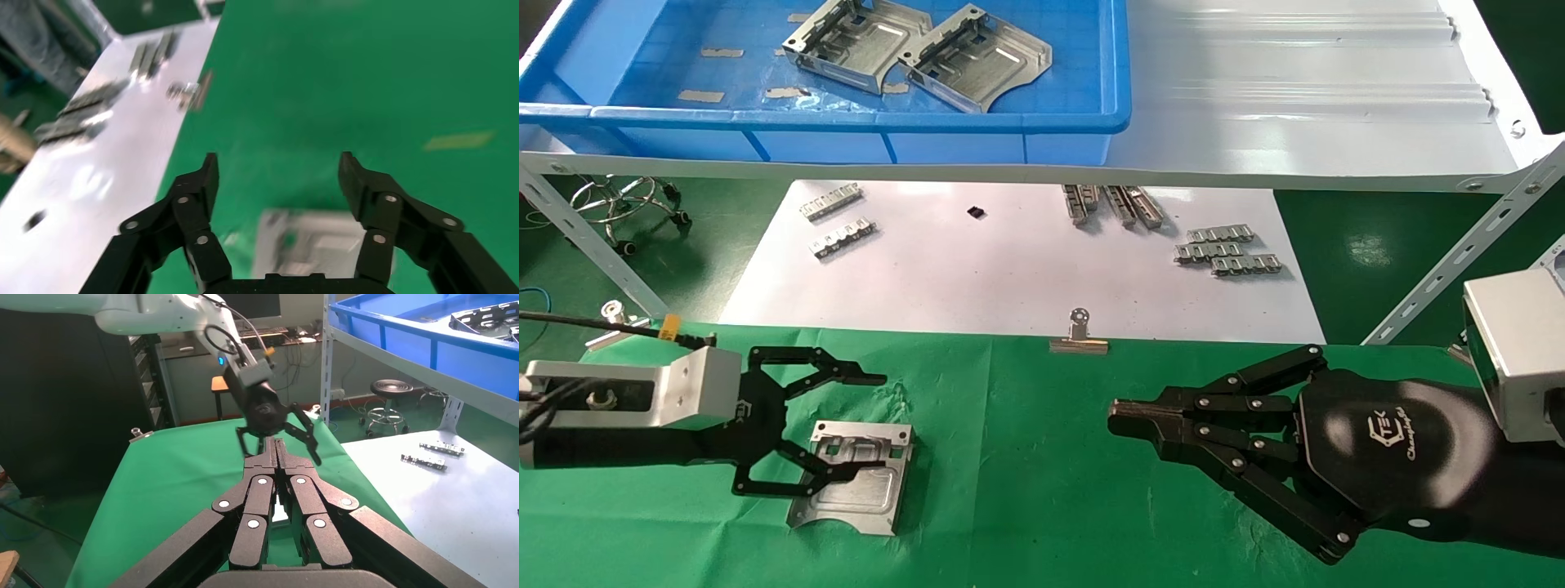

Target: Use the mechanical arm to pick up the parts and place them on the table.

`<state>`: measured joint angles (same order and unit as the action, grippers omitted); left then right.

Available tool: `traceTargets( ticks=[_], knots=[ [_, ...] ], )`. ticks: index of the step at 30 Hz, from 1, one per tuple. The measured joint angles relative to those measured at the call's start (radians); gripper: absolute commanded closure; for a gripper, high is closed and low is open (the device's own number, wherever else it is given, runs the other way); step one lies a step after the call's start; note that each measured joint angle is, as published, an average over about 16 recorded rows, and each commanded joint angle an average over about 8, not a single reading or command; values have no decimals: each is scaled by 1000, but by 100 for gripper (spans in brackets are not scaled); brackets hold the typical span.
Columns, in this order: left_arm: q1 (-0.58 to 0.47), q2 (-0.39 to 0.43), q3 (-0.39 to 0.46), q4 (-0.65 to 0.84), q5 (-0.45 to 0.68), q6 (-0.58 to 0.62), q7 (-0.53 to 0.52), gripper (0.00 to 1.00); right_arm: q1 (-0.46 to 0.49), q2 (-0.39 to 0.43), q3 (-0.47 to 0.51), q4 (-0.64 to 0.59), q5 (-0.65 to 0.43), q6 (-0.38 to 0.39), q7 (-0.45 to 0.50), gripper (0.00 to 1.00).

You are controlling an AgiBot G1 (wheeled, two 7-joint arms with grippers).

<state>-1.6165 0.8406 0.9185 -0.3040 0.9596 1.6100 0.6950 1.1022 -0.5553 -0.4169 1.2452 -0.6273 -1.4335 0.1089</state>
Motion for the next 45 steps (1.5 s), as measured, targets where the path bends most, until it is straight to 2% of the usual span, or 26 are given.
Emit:
traceTargets(
  ticks=[1, 2, 45],
  knots=[
    [7, -4, -5, -18, -7, 0, -25, 0, 0, 0, 0, 0, 0, 0, 0, 2],
    [14, -9, -10, -36, -14, 0, -49, 0, 0, 0, 0, 0, 0, 0, 0, 0],
    [402, -171, -473, -731, -173, -83, -668, 0, 0, 0, 0, 0, 0, 0, 0, 0]
  ],
)
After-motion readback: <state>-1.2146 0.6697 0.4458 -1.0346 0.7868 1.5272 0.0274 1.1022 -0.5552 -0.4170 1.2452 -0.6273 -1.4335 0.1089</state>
